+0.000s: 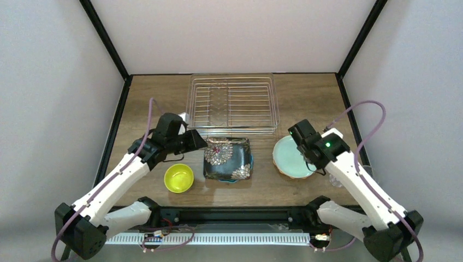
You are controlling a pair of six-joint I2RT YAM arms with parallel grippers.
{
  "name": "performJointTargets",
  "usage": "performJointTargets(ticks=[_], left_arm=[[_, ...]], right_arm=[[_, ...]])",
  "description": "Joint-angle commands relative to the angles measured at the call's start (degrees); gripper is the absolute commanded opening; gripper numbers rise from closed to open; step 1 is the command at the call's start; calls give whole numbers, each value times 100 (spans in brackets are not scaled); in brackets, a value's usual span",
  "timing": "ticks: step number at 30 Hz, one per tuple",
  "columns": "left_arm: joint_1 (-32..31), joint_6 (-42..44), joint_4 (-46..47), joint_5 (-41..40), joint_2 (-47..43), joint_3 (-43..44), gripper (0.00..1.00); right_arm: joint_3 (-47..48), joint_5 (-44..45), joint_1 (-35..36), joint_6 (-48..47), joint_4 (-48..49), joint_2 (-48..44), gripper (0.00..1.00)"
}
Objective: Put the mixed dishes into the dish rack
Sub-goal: Grab the cup at the corner of the board.
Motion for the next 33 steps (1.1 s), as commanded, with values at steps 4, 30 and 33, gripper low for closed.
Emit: performJointTargets(ticks=[4,30,33], left_arm=[[-212,-15,425,365,30,-130,100],[-774,234,712,95,1174,187,100],[-786,367,491,-9,1178,378,100]], right_arm=[[15,562,21,845,-387,142,99],[379,453,-3172,468,-377,1683,99],[239,335,-3187,603,-348,1691,99]])
